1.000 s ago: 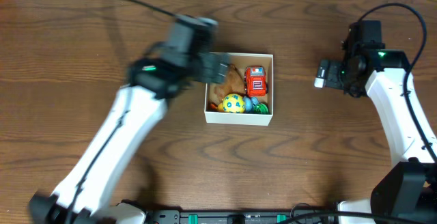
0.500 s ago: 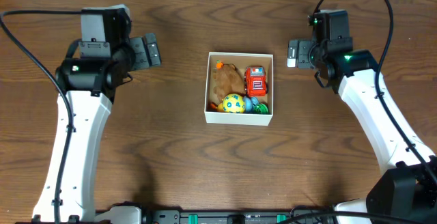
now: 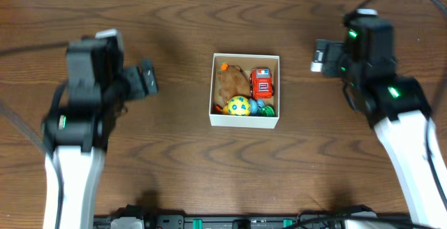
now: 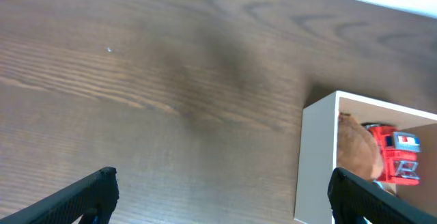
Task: Pack container
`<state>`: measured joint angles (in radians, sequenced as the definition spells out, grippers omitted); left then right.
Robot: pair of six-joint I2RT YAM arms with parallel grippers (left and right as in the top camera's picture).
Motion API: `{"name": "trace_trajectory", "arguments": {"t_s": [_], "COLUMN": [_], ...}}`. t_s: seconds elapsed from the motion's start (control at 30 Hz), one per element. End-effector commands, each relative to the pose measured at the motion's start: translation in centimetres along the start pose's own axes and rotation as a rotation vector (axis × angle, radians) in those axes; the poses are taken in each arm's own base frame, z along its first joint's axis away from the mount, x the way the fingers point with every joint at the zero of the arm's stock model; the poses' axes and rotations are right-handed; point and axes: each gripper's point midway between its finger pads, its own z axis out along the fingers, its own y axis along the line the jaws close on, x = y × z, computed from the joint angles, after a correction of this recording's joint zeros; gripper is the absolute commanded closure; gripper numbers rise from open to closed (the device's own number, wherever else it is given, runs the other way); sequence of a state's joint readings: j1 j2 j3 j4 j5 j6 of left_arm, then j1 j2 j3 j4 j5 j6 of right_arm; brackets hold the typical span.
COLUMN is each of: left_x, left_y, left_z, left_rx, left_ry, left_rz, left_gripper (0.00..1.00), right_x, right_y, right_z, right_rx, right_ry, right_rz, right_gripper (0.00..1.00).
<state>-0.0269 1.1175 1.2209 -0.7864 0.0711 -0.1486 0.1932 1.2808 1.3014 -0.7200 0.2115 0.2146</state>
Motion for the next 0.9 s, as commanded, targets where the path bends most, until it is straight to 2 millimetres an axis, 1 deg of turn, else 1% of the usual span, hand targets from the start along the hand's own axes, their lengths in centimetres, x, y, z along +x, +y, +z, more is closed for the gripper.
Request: {"name": "trace_trajectory", "arguments": {"t_s": [0.0, 0.03, 0.13, 0.23, 0.37, 0.43, 0.5, 0.63, 0.87], "left_x": [2.5, 3.3, 6.1, 8.9, 11.4, 11.7, 11.7, 11.7, 12.1], "left_y": [0.7, 0.9, 1.5, 2.1, 2.6, 2.7, 2.7, 2.7, 2.7], "left_z": [-2.2, -2.7, -4.0, -5.2, -6.1, -6.3, -6.4, -6.3, -6.2], "left_rx": [0.003, 0.006, 0.011, 0.014, 0.014, 0.017, 0.018, 0.017, 0.014], "left_ry": [-0.067, -0.08, -0.107, -0.117, -0.117, -0.125, -0.132, -0.124, -0.109], "left_rz": [0.04, 0.04, 0.039, 0.013, 0.011, 0.001, 0.002, 0.001, 0.001], "left_gripper": [0.02, 0.02, 0.02, 0.02, 0.02, 0.02, 0.02, 0.02, 0.02], "right_x": [1.1, 1.7, 4.2, 7.5, 11.8, 13.7, 14.9, 16.2, 18.3], "right_y": [-1.7, -1.9, -2.8, -3.5, -3.8, -4.2, -4.5, -4.6, -5.0], "right_z": [-2.0, -2.4, -3.5, -4.1, -4.4, -4.4, -4.4, -4.1, -3.8], "right_rx": [0.046, 0.045, 0.057, 0.06, 0.037, 0.037, 0.037, 0.029, 0.052], "right_ry": [-0.032, -0.036, -0.046, -0.054, -0.064, -0.066, -0.065, -0.054, 0.031], "right_rz": [0.069, 0.07, 0.089, 0.11, 0.103, 0.101, 0.1, 0.098, 0.073], "right_gripper": [0.01, 0.01, 0.01, 0.01, 0.01, 0.01, 0.02, 0.01, 0.01]}}
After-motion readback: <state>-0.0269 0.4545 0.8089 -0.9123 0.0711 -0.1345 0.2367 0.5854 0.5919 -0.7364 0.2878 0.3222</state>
